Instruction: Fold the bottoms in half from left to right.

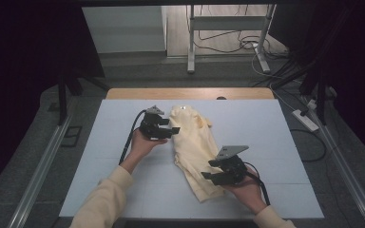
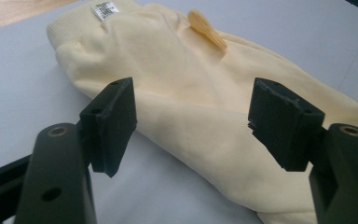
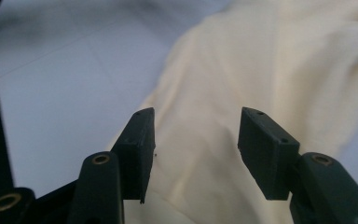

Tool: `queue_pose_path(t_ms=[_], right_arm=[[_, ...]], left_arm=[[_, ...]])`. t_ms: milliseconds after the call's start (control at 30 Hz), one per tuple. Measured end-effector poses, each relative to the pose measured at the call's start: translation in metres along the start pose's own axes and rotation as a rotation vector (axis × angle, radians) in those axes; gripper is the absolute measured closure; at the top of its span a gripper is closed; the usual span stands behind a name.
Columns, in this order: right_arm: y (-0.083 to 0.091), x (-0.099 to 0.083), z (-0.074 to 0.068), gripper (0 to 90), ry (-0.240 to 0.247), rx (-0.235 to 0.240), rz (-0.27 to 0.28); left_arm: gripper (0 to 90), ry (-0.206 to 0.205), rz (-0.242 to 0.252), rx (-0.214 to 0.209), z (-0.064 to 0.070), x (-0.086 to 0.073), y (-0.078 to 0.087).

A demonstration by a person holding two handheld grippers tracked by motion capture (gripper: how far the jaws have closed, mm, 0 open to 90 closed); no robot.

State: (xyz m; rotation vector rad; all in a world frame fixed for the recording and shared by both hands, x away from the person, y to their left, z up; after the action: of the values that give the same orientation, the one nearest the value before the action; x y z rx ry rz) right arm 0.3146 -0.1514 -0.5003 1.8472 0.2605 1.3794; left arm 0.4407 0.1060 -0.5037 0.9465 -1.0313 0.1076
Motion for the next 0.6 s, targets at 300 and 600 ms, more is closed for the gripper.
queue_pose_path(t_ms=[300, 600], right_arm=[[-0.027, -0.008, -0.015, 44.2, 0.031, 0.024, -0.134], [-0.03, -0.01, -0.015, 65.1, 0.019, 0.066, -0.154]], left_arm=[[31.4, 0.0, -0.004, -0.001, 0.001, 0.0, 0.0], [30.9, -0.002, -0.005, 0.002, 0.001, 0.0, 0.0]])
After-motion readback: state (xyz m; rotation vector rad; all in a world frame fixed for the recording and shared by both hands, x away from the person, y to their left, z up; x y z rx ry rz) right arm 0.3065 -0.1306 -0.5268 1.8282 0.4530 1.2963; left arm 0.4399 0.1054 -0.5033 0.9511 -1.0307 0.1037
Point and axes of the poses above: each handheld gripper's, and its own axes: y roughly backward along the jaws, x roughly out of its top, z roughly to its right, the point moved 3 cm from there along -y, roughly forward along the jaws, and after that the axes turned 2 degrees about x, right-handed, at the moved point
